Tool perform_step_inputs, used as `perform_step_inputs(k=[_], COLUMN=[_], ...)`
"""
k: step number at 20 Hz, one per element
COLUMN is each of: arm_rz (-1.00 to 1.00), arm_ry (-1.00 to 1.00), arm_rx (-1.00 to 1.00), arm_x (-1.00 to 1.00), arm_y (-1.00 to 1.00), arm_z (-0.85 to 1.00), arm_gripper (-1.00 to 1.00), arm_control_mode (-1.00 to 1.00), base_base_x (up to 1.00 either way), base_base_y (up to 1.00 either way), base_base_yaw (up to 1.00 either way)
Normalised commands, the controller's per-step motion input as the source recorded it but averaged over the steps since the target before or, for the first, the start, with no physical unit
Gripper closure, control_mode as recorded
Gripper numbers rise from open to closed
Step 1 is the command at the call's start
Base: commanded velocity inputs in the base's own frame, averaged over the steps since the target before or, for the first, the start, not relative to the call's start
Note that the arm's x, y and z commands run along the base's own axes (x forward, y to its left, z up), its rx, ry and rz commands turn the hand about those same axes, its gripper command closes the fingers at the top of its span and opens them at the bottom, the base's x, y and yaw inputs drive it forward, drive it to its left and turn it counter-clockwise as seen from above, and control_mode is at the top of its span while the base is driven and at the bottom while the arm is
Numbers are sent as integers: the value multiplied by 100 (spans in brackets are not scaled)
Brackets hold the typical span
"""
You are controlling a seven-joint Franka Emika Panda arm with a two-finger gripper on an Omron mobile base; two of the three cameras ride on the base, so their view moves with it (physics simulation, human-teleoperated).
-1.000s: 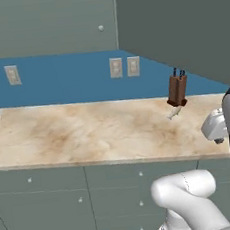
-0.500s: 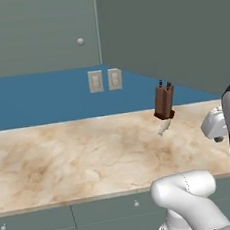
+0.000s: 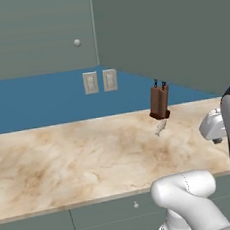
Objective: Close all open cabinet doors.
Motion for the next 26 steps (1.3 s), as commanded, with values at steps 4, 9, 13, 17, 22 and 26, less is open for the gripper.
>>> perform_step_inputs(k=[4,9,13,17,22,26], arm_rz=[0,0,0,0,0,0], arm_ry=[0,0,0,0,0,0], arm_rx=[0,0,0,0,0,0], arm_x=[0,0,0,0,0,0], arm_y=[0,0,0,0,0,0], arm_z=[0,0,0,0,0,0], arm_gripper=[-100,-100,-100,-100,-100,-100], arm_control_mode=[100,100,100,100,100,100], base_base_x=[0,0,0,0,0,0], base_base_y=[0,0,0,0,0,0], base_base_yaw=[0,0,-13,-21,-20,-16])
